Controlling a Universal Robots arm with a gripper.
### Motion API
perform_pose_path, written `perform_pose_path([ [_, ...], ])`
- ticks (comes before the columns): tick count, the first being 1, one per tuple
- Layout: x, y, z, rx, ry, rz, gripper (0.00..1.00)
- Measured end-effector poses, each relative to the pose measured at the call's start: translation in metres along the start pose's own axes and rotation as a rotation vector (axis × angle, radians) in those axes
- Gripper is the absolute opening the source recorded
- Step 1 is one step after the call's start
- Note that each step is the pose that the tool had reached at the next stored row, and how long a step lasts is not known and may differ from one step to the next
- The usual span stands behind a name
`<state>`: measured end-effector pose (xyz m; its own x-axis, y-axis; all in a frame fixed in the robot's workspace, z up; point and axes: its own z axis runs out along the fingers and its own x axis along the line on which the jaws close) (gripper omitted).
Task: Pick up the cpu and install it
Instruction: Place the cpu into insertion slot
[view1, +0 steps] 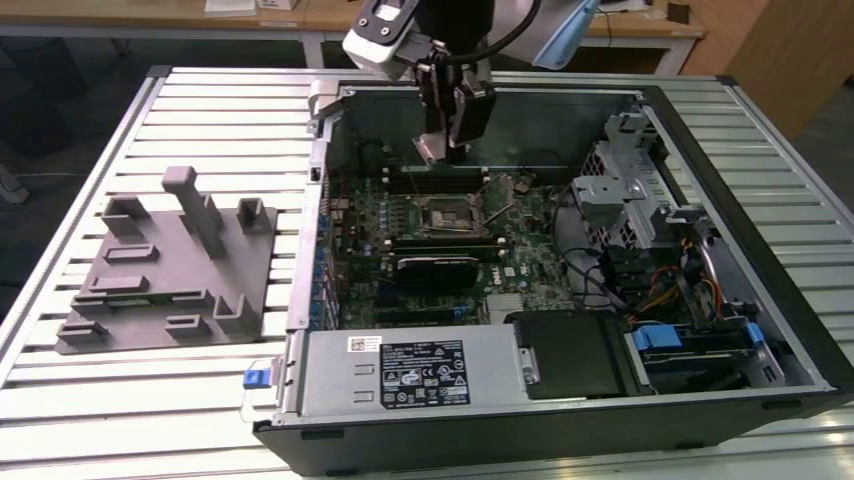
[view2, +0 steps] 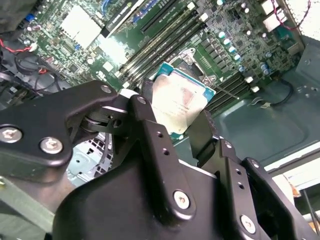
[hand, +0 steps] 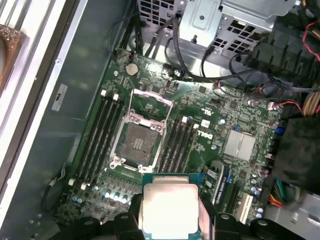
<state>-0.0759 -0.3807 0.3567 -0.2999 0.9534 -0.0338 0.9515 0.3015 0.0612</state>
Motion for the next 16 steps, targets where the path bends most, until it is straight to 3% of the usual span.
perform_pose_path([
  [9,0.0028,0.0004,0.0094,0.0031,-0.0051,0.087,0.53],
  [16,0.0094,0.0071,0.0155,0.0037,-0.0048,0.096,0.53],
])
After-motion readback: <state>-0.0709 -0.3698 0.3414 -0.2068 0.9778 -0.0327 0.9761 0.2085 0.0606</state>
